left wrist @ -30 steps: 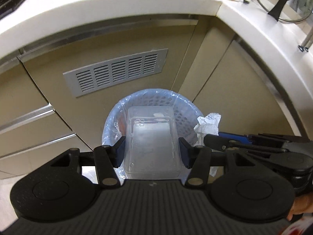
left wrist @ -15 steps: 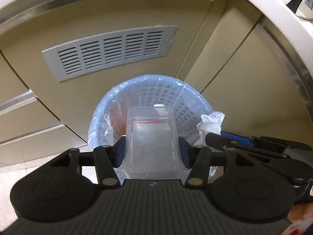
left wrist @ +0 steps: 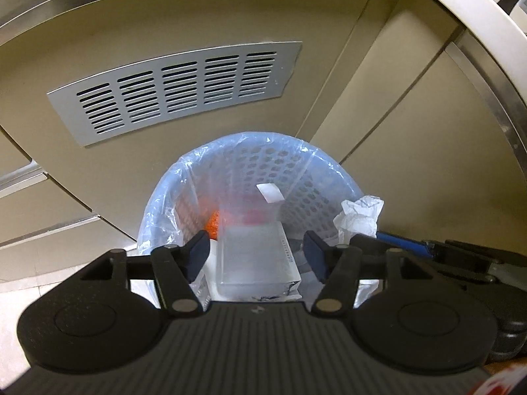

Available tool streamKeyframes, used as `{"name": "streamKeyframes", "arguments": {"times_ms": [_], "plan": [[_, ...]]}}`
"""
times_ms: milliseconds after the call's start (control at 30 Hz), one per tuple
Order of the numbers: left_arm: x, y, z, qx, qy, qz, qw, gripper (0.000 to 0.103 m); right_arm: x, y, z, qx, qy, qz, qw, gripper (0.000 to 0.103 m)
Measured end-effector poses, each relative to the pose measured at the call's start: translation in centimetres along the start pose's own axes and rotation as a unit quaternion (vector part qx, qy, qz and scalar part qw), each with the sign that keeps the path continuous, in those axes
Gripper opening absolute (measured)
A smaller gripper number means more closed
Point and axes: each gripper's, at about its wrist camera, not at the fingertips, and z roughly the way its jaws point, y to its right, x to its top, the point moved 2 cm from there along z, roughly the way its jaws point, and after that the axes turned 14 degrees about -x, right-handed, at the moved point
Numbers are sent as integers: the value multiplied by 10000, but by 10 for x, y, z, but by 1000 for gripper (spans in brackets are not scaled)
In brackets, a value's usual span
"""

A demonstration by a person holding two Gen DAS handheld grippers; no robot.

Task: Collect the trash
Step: 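Open the left gripper to drop the clear box into the bin, then open the right gripper to drop the crumpled tissue into the bin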

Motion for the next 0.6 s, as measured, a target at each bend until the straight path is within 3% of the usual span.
{"name": "streamKeyframes", "arguments": {"times_ms": [600], "plan": [[-1,-7,-24,8,107,107,9999,58,1,-12,-2,-15,28,-67,10000,20]]}}
